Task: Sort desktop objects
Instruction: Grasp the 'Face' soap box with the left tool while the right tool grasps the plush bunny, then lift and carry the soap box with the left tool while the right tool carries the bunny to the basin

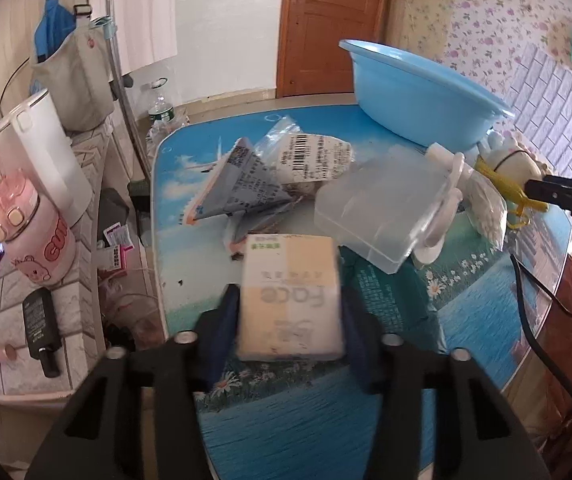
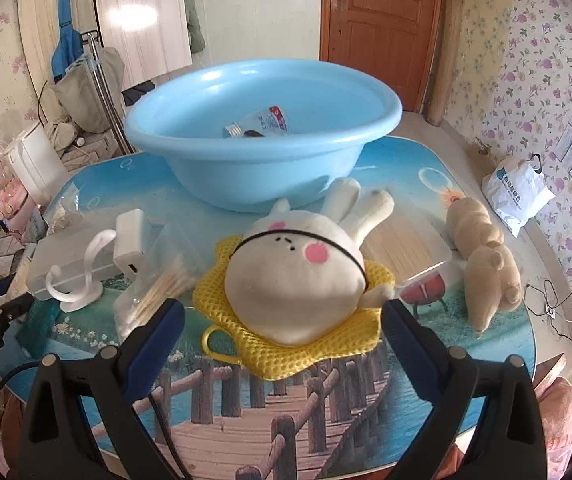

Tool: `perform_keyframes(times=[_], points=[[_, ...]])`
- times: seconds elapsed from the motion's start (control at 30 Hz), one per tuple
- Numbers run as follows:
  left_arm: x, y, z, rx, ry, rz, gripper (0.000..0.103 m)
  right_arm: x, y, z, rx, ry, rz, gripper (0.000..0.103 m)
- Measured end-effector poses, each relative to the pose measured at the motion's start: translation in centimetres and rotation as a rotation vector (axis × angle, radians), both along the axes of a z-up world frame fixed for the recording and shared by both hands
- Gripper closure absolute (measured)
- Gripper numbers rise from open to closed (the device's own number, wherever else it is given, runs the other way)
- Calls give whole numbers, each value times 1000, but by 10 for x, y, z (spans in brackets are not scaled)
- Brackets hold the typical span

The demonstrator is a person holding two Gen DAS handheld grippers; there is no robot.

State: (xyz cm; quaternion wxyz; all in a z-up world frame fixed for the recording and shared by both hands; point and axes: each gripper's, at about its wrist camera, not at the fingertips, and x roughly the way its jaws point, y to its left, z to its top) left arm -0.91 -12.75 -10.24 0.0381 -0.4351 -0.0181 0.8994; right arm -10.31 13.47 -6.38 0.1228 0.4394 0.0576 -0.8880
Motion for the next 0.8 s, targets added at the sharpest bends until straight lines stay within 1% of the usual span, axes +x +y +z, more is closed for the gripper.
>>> perform_keyframes(times=[0.13, 0.2, 0.23, 0.27, 0.3, 0.37, 0.53, 0.7, 0.8], points=[[1, 2, 2, -7, 0, -11, 58, -3, 0, -2, 0, -3, -6, 4], [2, 2, 3, -1, 3, -6, 58, -3, 3, -2, -20, -8, 4, 19], [3, 2, 4, 0, 4, -4, 58, -3, 4, -2, -23, -5, 6, 24], [3, 2, 5, 0, 8, -1, 58, -2, 6, -1, -20, -4, 9, 39], [4, 2, 6, 1, 12, 1, 58, -2, 7, 0, -31, -12, 20, 48], [6, 2, 10, 5, 21, 3, 58, -4, 12, 1, -55, -24, 24, 49], [10, 6, 26, 1, 60, 11, 58, 1, 18, 5, -85, -17, 34, 51], [13, 17, 39, -16, 78, -8, 58, 9, 22, 12, -111, -5, 56, 51], [16, 25, 46, -1, 90, -19, 58, 15, 26, 16, -126, -2, 70, 52]])
